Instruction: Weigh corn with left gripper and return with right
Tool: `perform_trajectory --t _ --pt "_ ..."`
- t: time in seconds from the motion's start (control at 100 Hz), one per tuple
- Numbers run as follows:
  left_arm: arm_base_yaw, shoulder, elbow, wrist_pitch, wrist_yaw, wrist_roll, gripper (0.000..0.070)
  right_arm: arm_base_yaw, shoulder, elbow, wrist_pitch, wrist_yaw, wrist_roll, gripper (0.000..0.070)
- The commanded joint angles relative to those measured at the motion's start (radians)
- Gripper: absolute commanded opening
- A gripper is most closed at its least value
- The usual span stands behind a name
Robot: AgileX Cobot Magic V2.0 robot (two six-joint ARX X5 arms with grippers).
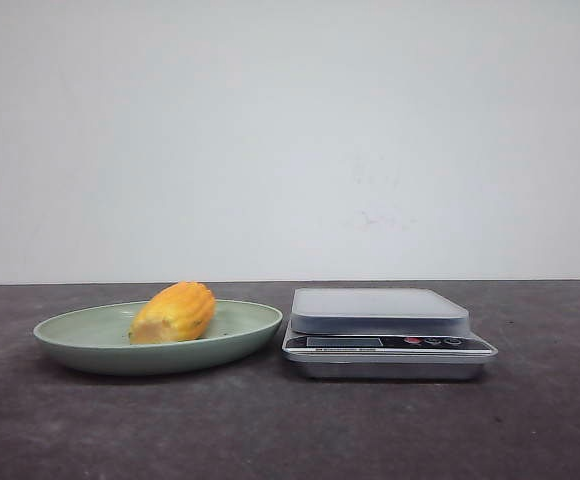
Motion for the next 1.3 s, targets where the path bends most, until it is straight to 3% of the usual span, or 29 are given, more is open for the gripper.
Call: perform_trajectory --t 0.0,0.68,1.04,1.29 --pt "0.0 -0.002 -0.018 -0.005 0.001 0.012 0.0012 -0.001 -0.002 -0.005 0.011 0.002 -0.01 0.001" --pt "0.0 -0.002 -0.018 -0.005 0.001 0.012 0.0012 -0.001 -0.002 -0.005 0.032 0.0 0.005 0.001" --pt "0.0 -0.002 -0.018 -0.003 0.001 0.002 0.0012 0.0 -0.002 -0.005 -0.02 -0.002 0.031 0.001" --pt "0.0 -0.002 -0.018 0.094 0.001 0.002 0.0011 -0.001 -0.002 -0.005 -0.019 -0.002 0.059 0.0009"
